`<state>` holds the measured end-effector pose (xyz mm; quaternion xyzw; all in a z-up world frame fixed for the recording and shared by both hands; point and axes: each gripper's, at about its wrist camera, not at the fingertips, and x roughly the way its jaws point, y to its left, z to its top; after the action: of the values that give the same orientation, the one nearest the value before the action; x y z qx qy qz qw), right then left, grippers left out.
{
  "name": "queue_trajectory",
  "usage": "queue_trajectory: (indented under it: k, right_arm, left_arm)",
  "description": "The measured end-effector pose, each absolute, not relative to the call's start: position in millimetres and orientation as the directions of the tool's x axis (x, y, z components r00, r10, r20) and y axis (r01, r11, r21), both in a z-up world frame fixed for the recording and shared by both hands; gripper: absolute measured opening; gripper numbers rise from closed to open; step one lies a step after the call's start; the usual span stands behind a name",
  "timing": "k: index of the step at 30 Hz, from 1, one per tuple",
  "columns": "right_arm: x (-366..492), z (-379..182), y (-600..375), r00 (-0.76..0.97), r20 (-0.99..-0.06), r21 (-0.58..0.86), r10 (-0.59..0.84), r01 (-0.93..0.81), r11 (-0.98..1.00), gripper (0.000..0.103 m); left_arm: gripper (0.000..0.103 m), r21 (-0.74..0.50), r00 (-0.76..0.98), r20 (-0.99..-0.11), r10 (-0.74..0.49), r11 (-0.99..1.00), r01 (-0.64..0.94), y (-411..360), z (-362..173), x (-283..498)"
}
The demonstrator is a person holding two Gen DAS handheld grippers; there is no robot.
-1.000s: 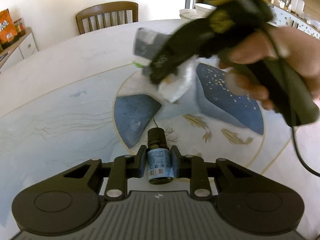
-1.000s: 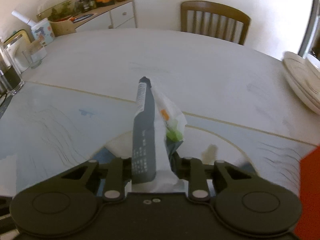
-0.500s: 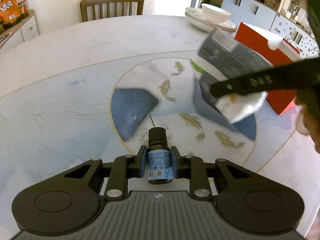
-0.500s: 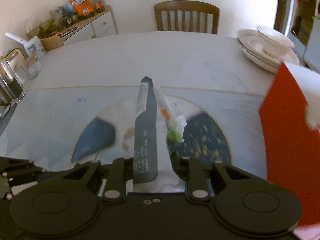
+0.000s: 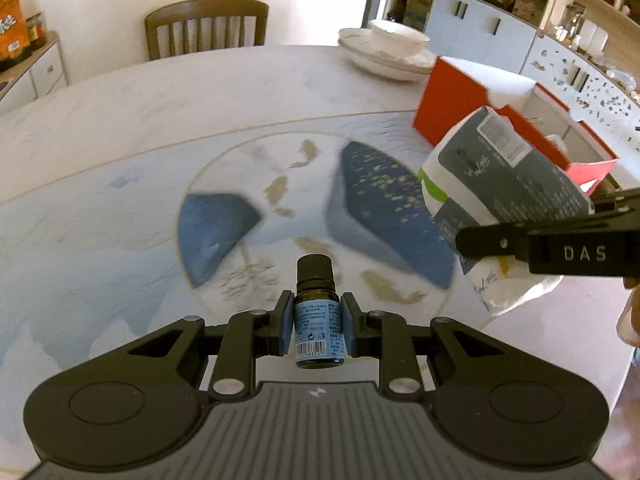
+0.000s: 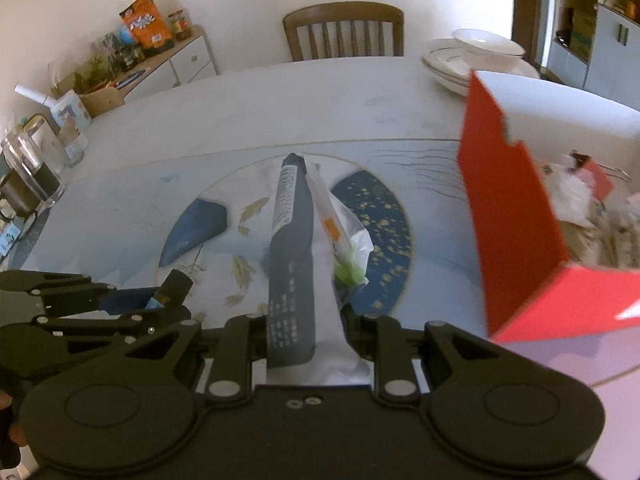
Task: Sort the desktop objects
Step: 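Carry the bottle and grey-white bag with both grippers over the red box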
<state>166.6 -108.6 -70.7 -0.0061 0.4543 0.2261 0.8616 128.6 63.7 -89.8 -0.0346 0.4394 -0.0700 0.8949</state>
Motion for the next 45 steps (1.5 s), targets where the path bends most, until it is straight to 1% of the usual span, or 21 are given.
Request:
queue_trajectory:
  k: [17, 28, 36, 45]
  right_arm:
    - [154.7, -31.3, -210.4, 0.57, -0.727, 0.241, 0.383, -0.311, 0.919, 0.023]
    - [179.7, -12.4, -277.2, 0.622, -0.695, 0.226, 0.36, -0.287, 0.931, 0.023]
    - [208.2, -8.0, -322.8, 0.658, -0.678, 0.203, 0.327, -0.26, 0.944, 0.023]
    - [245.2, -19.8, -352.6, 0.652, -0.696, 0.202, 0.302, -0.226, 0.953, 0.023]
  left_arm:
    - [0.024, -0.124, 0.676, -0.698, -0.237, 0.969, 0.212, -22.1, -31.1, 148.3]
    - [0.024, -0.095, 0.712, -0.642, -0.284, 0.951, 0.294, -89.4, -3.6, 184.9]
    - [0.024, -0.095, 0.707, -0.638, -0.305, 0.942, 0.321, -132.7, 1.8, 216.7]
    - [0.024, -0.068, 0.711, -0.648, -0.274, 0.95, 0.305, -168.5, -3.9, 261.1]
